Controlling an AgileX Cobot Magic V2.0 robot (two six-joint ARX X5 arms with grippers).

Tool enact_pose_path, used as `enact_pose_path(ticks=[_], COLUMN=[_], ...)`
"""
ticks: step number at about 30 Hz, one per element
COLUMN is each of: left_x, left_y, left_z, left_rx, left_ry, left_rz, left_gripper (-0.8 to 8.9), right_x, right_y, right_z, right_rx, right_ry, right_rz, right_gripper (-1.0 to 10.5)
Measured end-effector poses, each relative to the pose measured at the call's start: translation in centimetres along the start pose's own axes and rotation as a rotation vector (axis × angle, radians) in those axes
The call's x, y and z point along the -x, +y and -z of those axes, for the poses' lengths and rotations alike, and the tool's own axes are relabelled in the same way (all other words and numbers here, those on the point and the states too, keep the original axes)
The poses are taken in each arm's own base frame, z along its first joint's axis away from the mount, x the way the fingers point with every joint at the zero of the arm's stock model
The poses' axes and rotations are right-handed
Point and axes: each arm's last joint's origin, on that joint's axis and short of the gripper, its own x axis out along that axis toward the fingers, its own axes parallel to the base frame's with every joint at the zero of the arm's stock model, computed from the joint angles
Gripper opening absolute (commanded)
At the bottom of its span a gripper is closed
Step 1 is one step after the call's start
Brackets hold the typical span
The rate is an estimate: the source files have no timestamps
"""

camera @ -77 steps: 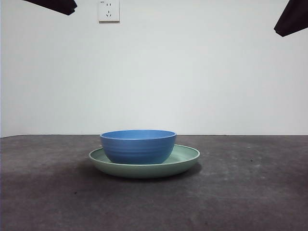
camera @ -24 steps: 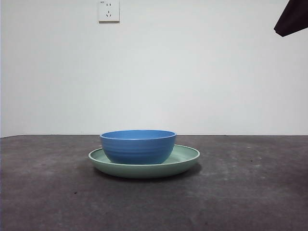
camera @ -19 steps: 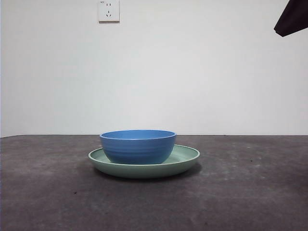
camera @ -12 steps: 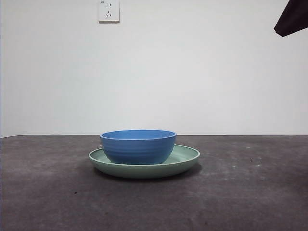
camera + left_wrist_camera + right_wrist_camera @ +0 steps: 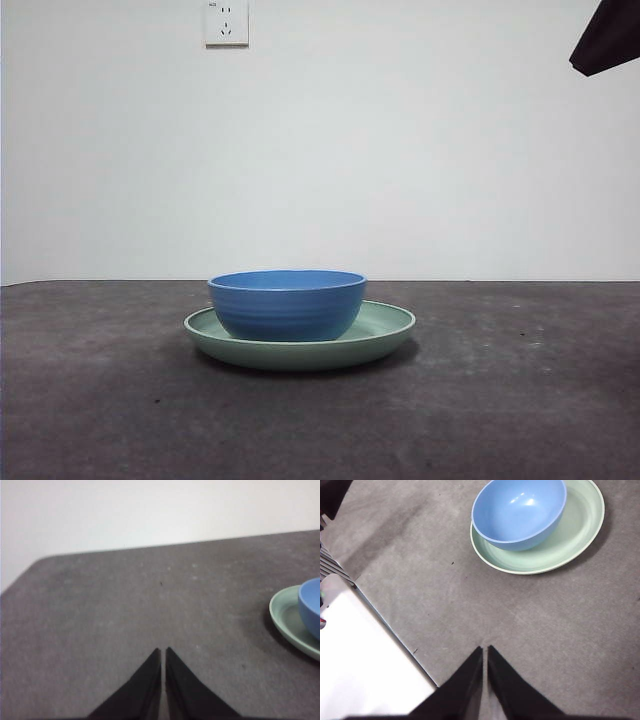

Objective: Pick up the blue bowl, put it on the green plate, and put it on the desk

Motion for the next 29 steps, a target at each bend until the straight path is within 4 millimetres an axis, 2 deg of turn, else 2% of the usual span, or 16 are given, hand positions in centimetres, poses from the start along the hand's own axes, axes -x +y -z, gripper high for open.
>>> enact_pose_path(ticks=[29], left_x=[0.00], left_y=[-0.01], left_z=[0.19], left_rx=[0.049], left_ry=[0.020], left_rz=[-0.002], left_gripper=[0.14], right_x=[0.00], right_y=[0.00], right_z=[0.00], right_rx=[0.000], right_ry=[0.000], right_rz=[0.001], right_gripper=[0.1])
